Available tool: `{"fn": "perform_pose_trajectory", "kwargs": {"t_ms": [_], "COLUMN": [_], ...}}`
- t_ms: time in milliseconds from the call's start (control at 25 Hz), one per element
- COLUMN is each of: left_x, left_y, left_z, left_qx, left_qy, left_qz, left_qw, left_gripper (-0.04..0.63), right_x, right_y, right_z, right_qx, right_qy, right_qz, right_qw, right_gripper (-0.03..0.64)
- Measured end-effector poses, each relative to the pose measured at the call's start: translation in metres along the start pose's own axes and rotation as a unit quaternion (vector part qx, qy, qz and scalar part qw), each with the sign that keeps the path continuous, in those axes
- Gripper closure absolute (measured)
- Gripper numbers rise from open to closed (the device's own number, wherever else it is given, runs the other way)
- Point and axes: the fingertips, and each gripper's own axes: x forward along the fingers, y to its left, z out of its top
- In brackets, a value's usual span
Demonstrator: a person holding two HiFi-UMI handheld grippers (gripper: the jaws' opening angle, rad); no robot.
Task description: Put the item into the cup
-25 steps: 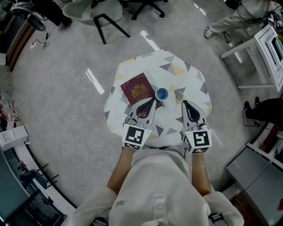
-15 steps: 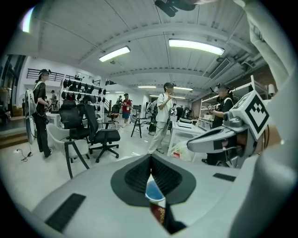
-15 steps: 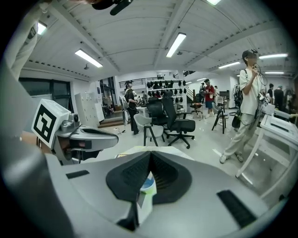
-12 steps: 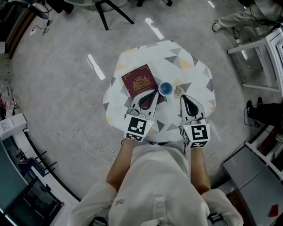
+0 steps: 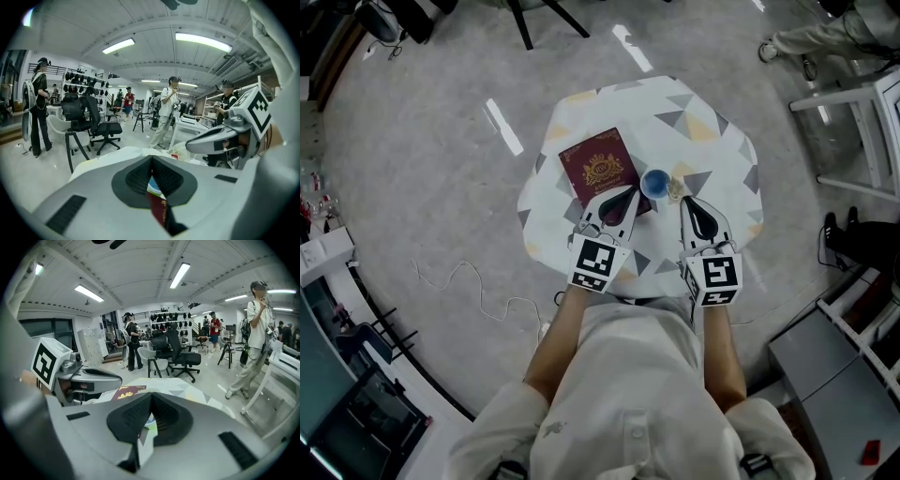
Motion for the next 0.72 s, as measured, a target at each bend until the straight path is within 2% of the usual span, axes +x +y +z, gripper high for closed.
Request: {"fn": "perform_pose_trajectory", "kwargs": {"t_ms": [720], "left_x": [0.016], "left_y": [0.006], "left_z": [-0.034], "left_qx": [-0.016], "left_qy": [0.031], "left_qz": [-0.005], "left_qw": [0.9994], "left_gripper": [0.583], "right_x": [0.037], "right_y": [0.008], "right_z": [-0.04], "right_qx": [-0.002], "right_qy": [0.051], "right_qz": [0.025], "right_qw": [0.998], "right_gripper": [0.612]}}
